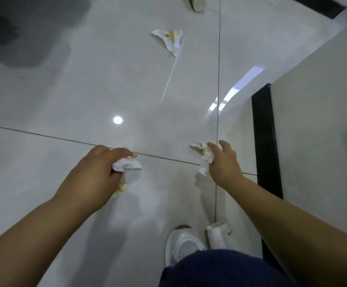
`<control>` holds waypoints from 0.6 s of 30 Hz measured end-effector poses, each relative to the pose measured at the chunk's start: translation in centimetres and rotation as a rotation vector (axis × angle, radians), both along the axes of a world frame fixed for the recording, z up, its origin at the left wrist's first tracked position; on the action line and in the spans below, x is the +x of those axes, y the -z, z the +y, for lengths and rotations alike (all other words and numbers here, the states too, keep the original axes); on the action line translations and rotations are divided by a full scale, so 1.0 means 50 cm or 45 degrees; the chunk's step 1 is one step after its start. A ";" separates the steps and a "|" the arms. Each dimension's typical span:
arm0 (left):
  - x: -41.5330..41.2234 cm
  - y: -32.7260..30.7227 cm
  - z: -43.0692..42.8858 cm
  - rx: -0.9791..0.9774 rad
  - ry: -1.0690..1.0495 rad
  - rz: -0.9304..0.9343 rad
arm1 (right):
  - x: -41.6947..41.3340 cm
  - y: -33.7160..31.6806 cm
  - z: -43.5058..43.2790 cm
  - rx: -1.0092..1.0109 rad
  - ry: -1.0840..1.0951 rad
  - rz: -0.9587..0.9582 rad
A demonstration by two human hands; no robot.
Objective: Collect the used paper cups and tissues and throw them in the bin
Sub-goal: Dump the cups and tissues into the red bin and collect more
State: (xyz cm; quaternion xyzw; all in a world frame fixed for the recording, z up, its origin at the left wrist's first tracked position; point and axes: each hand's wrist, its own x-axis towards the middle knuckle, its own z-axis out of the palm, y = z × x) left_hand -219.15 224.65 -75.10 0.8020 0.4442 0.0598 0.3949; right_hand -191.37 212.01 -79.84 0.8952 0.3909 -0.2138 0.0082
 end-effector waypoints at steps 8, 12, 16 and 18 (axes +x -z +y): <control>0.075 0.030 -0.052 -0.052 0.008 0.081 | 0.067 0.093 -0.013 -0.159 -0.045 0.203; 0.075 0.042 -0.062 -0.063 -0.010 0.143 | 0.062 0.108 -0.021 -0.047 -0.023 0.137; 0.070 0.056 -0.071 -0.077 -0.002 0.184 | 0.037 0.103 -0.028 0.026 0.086 0.293; 0.071 0.061 -0.076 -0.092 -0.005 0.177 | 0.024 0.093 -0.035 0.070 0.136 0.321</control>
